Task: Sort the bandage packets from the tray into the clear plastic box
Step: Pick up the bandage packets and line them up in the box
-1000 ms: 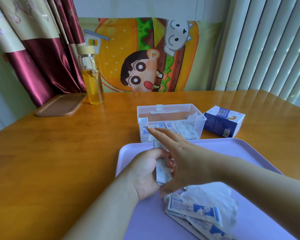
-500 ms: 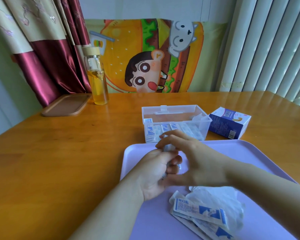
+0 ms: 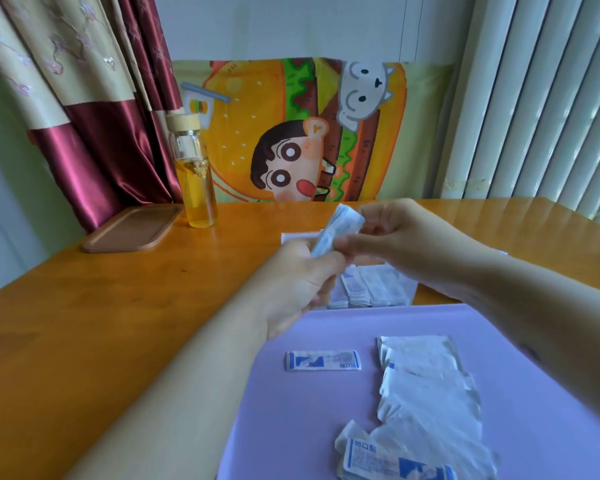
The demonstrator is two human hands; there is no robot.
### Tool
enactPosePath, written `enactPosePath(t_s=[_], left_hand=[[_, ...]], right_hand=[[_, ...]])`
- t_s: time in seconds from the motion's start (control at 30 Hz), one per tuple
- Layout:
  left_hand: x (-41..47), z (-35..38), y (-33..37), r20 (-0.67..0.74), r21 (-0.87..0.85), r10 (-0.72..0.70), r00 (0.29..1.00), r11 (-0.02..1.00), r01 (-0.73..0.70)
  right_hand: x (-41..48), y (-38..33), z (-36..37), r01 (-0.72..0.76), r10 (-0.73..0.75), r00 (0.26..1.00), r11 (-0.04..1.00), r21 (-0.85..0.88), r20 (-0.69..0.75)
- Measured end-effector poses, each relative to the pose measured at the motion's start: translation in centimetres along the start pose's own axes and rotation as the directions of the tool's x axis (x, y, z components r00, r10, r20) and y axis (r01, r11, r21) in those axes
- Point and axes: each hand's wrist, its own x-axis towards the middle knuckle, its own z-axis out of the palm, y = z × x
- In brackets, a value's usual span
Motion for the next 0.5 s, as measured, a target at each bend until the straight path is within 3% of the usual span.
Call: enactPosePath(t_s=[0.1,0.17,0.23,0.37,0.5], left_hand=[[2.3,-0.5,1.0,-0.039,0.043,0.073,0.997,0.997,-0.071],[3.5,-1.5,1.1,-0.078,0.225,0.118,0.99,0.969,-0.098],[4.4,-2.8,0.7,-0.147,0.47,0.203,0.968,0.875,-0.112],[5.4,-5.0,-1.2,-0.308,0.627,0.265,0.914,0.779,-0.015],[6.5,-5.7,-2.8,-0.313,0.634,0.188,0.931,0.771,0.057]], right_hand=[[2.1,-0.6,-0.7,0.057,-0.059,0.987,0.998,-0.015,-0.15],[3.7,-0.1,-1.3,0.048,-0.054,0.973,0.998,-0.03,-0.224],[5.2,1.0,-1.9,-0.022,0.018,0.966,1.0,-0.012,-0.258],[8.0,3.9,-1.9,-0.23,0.236,0.957,0.972,0.05,-0.17],[10.3,6.2,-0.7,-0.46,0.462,0.885,0.887,-0.037,0.063]])
